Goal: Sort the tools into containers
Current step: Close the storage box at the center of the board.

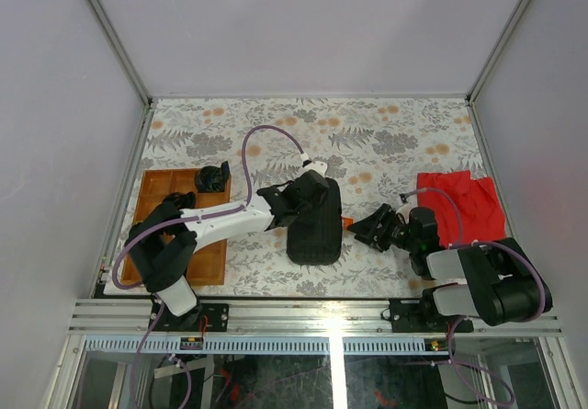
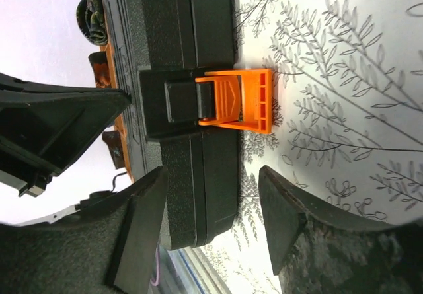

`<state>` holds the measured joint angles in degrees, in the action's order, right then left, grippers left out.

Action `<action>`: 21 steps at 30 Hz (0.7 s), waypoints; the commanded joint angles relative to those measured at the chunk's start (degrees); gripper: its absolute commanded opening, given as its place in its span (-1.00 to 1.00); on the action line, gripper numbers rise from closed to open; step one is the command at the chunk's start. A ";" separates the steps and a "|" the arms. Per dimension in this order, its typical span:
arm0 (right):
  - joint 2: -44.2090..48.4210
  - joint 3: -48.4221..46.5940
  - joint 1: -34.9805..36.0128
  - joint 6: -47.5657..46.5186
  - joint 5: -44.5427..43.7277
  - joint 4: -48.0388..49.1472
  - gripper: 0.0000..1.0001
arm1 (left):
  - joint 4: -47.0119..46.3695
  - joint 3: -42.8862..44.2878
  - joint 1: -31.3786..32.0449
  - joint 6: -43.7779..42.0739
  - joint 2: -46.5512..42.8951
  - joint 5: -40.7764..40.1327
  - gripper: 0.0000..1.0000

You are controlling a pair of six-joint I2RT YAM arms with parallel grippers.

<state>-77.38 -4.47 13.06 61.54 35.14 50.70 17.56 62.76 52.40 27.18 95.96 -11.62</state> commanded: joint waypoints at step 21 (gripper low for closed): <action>-5.92 -10.55 -0.09 -12.05 -2.24 -12.72 -0.16 | -0.15 -1.25 2.48 0.16 3.88 0.15 -1.00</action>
<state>-80.16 -14.20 13.02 49.63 28.51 33.39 16.45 62.94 53.63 27.11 96.55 -13.54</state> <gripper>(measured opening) 0.436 0.001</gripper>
